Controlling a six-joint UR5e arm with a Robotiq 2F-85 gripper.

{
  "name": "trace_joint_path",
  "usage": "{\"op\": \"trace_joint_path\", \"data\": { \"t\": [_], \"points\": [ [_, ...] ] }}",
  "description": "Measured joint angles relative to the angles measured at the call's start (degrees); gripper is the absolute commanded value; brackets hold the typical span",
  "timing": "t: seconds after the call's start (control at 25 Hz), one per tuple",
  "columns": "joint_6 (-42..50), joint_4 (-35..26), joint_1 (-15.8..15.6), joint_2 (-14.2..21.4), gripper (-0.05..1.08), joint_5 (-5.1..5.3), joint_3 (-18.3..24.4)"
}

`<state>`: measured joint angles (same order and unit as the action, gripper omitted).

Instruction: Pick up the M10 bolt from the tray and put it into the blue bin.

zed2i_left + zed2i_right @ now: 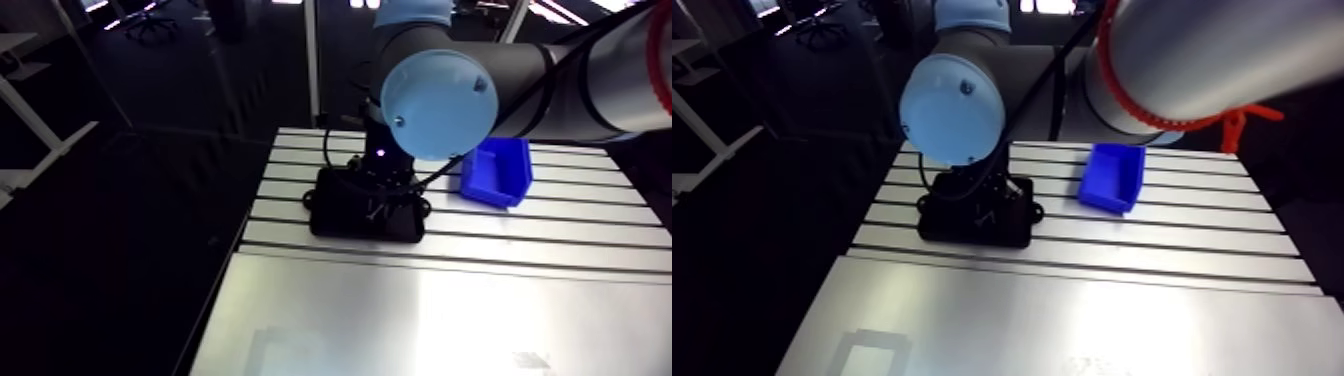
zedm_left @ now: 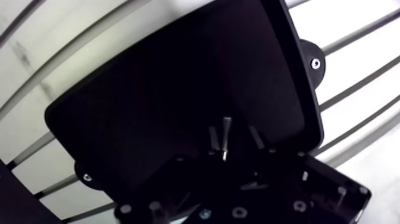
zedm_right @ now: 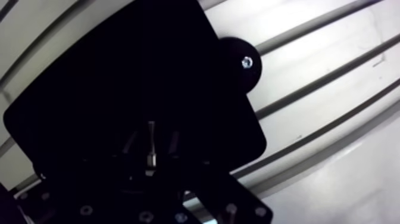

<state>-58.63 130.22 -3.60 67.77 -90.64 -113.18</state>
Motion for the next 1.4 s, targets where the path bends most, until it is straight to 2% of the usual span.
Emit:
{"op": "trace_joint_path", "data": {
  "t": [0.6,1.4],
  "points": [
    [0.02,0.18,0.0,-0.38,0.69,0.07,-0.06],
    [-0.28,1.22,0.0,-0.59,0.8,0.12,-0.23]
  ]
}}
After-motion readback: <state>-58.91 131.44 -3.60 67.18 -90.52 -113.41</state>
